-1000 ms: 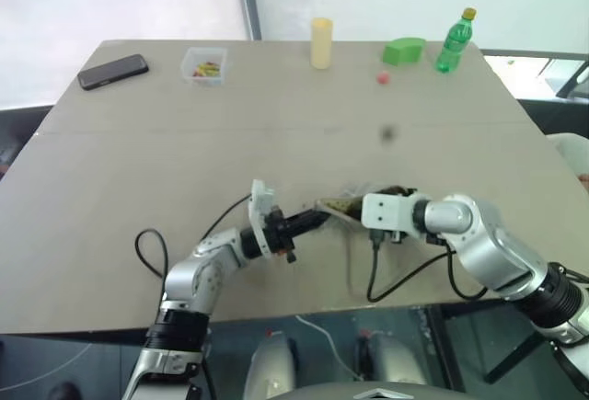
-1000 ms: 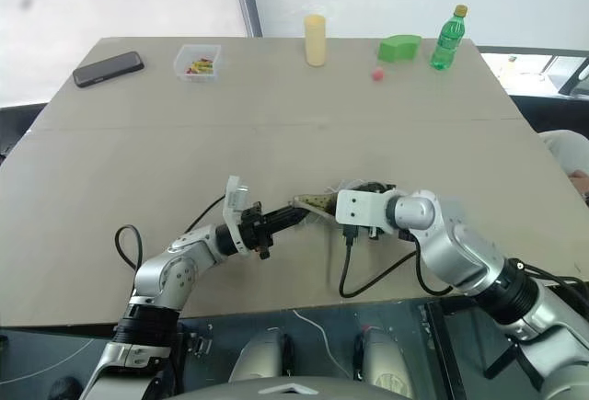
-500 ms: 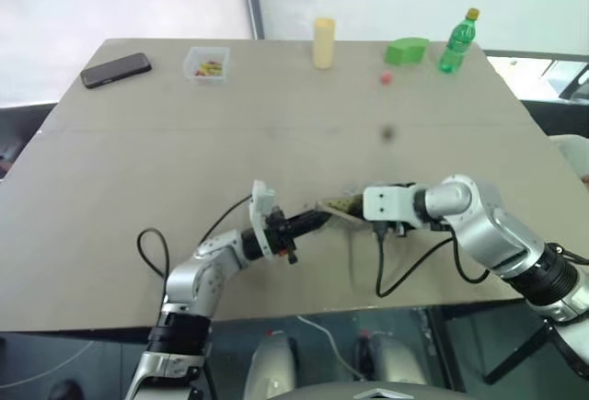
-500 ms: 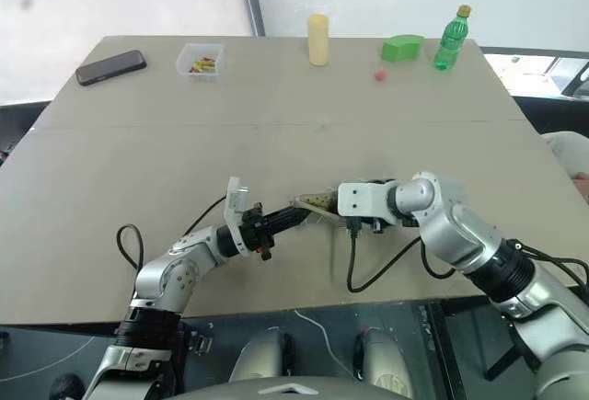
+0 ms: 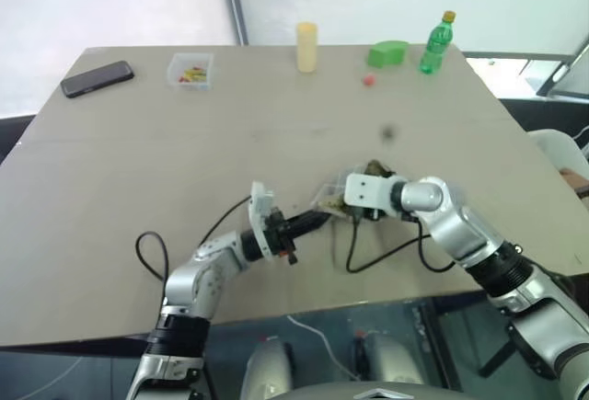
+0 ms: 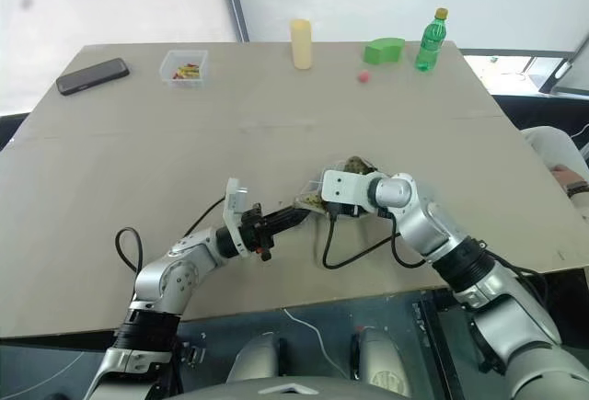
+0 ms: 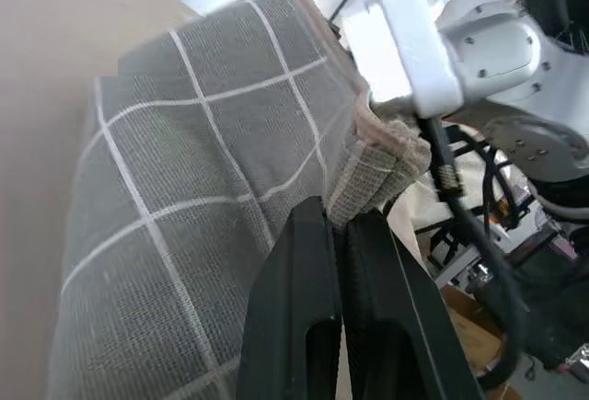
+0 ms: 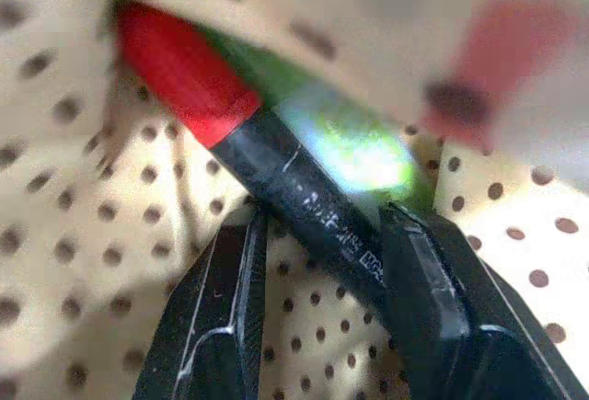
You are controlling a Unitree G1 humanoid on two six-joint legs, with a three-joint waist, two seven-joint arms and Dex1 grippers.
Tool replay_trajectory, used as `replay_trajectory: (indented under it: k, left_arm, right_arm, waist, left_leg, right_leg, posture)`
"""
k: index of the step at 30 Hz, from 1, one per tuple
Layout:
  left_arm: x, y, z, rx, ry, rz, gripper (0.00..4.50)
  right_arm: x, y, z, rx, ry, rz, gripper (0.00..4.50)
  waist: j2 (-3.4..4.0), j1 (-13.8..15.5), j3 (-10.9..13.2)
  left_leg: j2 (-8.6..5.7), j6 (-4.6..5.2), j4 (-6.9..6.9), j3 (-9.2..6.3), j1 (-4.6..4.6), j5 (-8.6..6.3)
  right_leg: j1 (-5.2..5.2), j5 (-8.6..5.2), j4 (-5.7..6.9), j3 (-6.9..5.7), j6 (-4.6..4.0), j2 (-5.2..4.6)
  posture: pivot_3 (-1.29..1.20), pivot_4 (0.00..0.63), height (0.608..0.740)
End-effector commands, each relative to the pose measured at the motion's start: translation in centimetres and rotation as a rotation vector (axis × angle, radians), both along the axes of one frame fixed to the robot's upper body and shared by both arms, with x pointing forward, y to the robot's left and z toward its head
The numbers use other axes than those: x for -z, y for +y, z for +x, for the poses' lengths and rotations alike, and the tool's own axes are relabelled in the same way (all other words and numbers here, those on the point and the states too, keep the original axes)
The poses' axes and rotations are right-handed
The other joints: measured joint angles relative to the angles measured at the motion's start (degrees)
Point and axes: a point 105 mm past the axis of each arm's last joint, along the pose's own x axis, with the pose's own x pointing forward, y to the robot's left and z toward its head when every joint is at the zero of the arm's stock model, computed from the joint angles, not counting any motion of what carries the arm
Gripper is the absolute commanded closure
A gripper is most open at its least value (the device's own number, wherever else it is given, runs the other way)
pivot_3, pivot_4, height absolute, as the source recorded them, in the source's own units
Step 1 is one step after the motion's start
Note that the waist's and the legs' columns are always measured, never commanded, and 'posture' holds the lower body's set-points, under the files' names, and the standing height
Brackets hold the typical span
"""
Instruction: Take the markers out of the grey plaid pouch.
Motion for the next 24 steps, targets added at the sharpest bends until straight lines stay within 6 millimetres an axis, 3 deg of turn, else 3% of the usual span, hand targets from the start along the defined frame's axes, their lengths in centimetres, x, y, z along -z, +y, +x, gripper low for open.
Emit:
replay_trajectory:
  k: [1, 2, 5, 7, 8, 13, 17, 24]
  left_arm:
    - [-1.1, -0.7, -0.3, 0.029, -0.054, -0.013, 4.50]
    - [-1.1, -0.6, -0.3, 0.027, -0.054, -0.013, 4.50]
    - [-1.1, -0.6, -0.3, 0.026, -0.054, -0.015, 4.50]
    - [-1.1, -0.7, -0.3, 0.022, -0.055, -0.018, 4.50]
    - [-1.2, -0.6, -0.3, 0.019, -0.057, -0.020, 4.50]
    - [-1.0, -0.2, 0.0, -0.002, -0.052, -0.017, 4.50]
    - [-0.7, 0.2, 0.3, -0.021, -0.064, -0.001, 4.50]
    - [-0.4, 1.1, 2.6, -0.109, -0.186, 0.100, 4.50]
  right_arm:
    - [4.3, -0.4, -0.7, 0.039, 0.063, -0.045, 2.56]
    - [4.8, -0.3, -0.9, 0.039, 0.072, -0.049, 2.56]
    - [6.4, -0.7, -2.0, 0.021, 0.123, -0.098, 3.34]
    - [6.6, -1.2, -2.3, 0.038, 0.139, -0.093, 3.90]
    - [6.4, -1.5, -2.3, 0.045, 0.135, -0.093, 3.97]
    - [1.1, -3.0, -2.6, 0.094, 0.049, 0.047, 4.02]
    - [-3.8, -2.7, -4.8, 0.061, 0.018, 0.214, 4.12]
    - [-7.2, -2.5, -6.5, 0.095, 0.066, 0.429, 4.19]
  waist:
    - [0.03, -0.1, 0.0]
    - [0.06, -0.2, 0.0]
    - [0.06, -0.1, -0.1]
    - [-0.04, 0.1, -0.2]
    - [-0.08, 0.2, -0.3]
    - [-0.01, 1.7, -0.3]
    - [0.52, 2.4, 0.1]
    - [0.65, 3.0, 0.2]
  left_leg:
    - [0.00, 0.00, 0.00, 0.00, 0.02, 0.00]
    - [0.00, 0.00, -0.01, 0.00, 0.03, 0.00]
    - [0.00, 0.00, -0.02, 0.02, 0.10, 0.00]
    - [-0.01, 0.01, -0.02, 0.00, 0.09, -0.01]
    - [-0.01, 0.00, -0.02, 0.00, 0.09, -0.01]
    - [-0.05, 0.00, -0.05, -0.06, -0.16, -0.02]
    - [-0.14, -0.02, -0.11, -0.14, -0.41, -0.02]
    - [-0.17, -0.18, -0.11, -0.20, -1.05, 0.08]
  right_leg:
    - [0.00, 0.00, 0.03, 0.02, 0.00, 0.00]
    - [-0.01, 0.00, 0.05, 0.03, 0.00, 0.01]
    - [-0.01, 0.00, 0.10, 0.08, 0.00, 0.01]
    - [-0.01, -0.01, 0.10, 0.08, -0.01, 0.00]
    - [0.00, -0.01, 0.10, 0.07, -0.02, 0.00]
    - [-0.08, -0.01, -0.14, -0.01, -0.02, -0.02]
    - [-0.20, -0.01, -0.35, -0.08, -0.01, -0.04]
    - [-0.82, -0.02, -0.34, -0.11, 0.04, -0.01]
  posture:
    - [0.00, 0.150, 0.740]
    - [0.00, 0.150, 0.740]
    - [0.00, 0.150, 0.740]
    - [0.00, 0.150, 0.740]
    - [0.00, 0.150, 0.740]
    - [0.00, 0.150, 0.740]
    - [0.00, 0.150, 0.740]
    - [0.00, 0.150, 0.740]
